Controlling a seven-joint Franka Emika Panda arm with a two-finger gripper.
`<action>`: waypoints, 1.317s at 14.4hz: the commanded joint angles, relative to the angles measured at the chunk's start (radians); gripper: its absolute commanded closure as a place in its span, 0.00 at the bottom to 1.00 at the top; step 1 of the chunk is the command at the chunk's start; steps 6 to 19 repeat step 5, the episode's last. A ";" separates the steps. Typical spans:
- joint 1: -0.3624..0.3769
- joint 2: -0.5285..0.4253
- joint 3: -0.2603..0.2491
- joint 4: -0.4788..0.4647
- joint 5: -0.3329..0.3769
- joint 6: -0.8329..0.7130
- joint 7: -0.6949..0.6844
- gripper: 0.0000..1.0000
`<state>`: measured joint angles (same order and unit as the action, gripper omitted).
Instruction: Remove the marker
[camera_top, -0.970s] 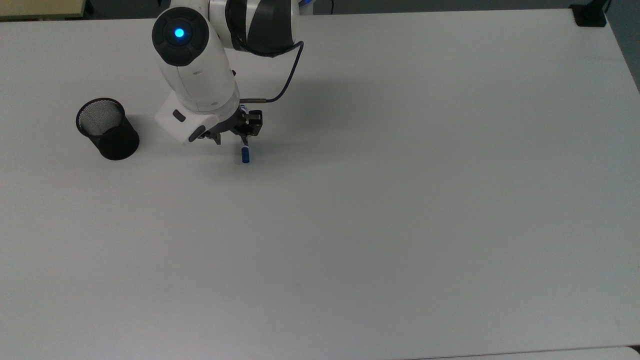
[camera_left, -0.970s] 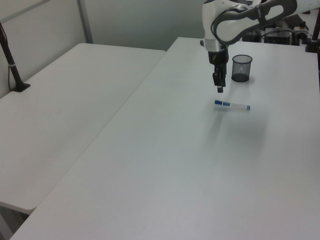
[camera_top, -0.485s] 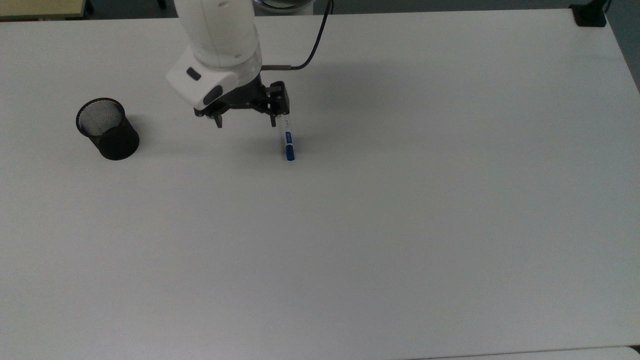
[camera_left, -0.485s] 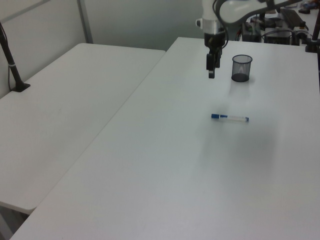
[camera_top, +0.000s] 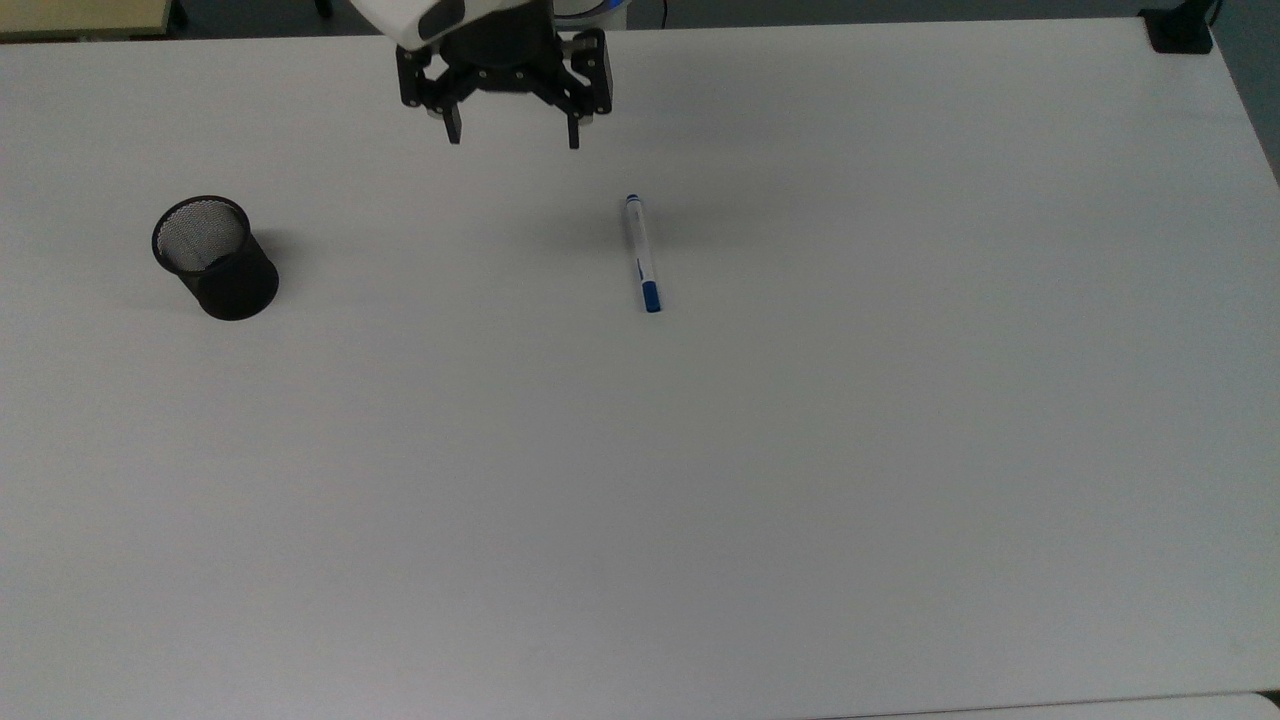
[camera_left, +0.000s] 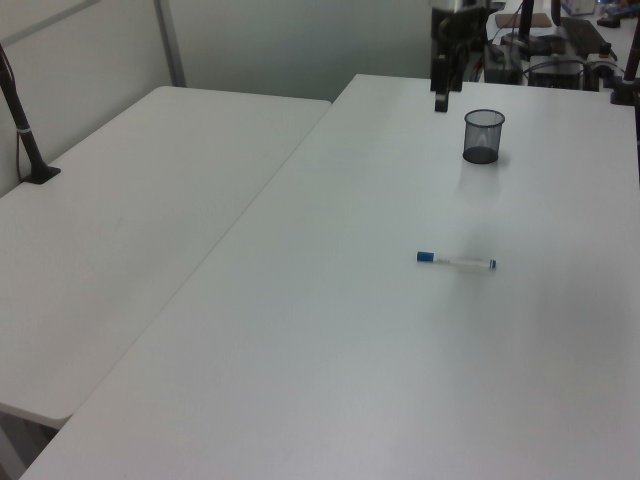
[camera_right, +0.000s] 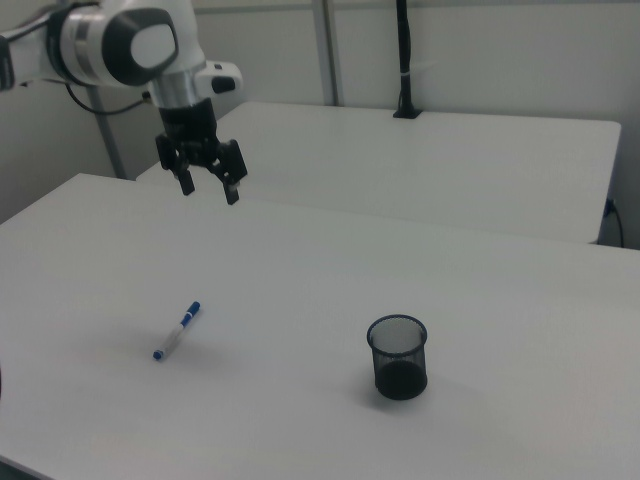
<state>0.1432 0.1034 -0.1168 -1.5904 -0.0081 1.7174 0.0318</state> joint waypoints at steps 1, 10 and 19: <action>-0.001 -0.083 -0.007 -0.026 -0.018 -0.070 0.014 0.00; 0.001 -0.088 -0.006 -0.028 -0.041 -0.104 0.014 0.00; 0.001 -0.088 -0.006 -0.028 -0.041 -0.104 0.014 0.00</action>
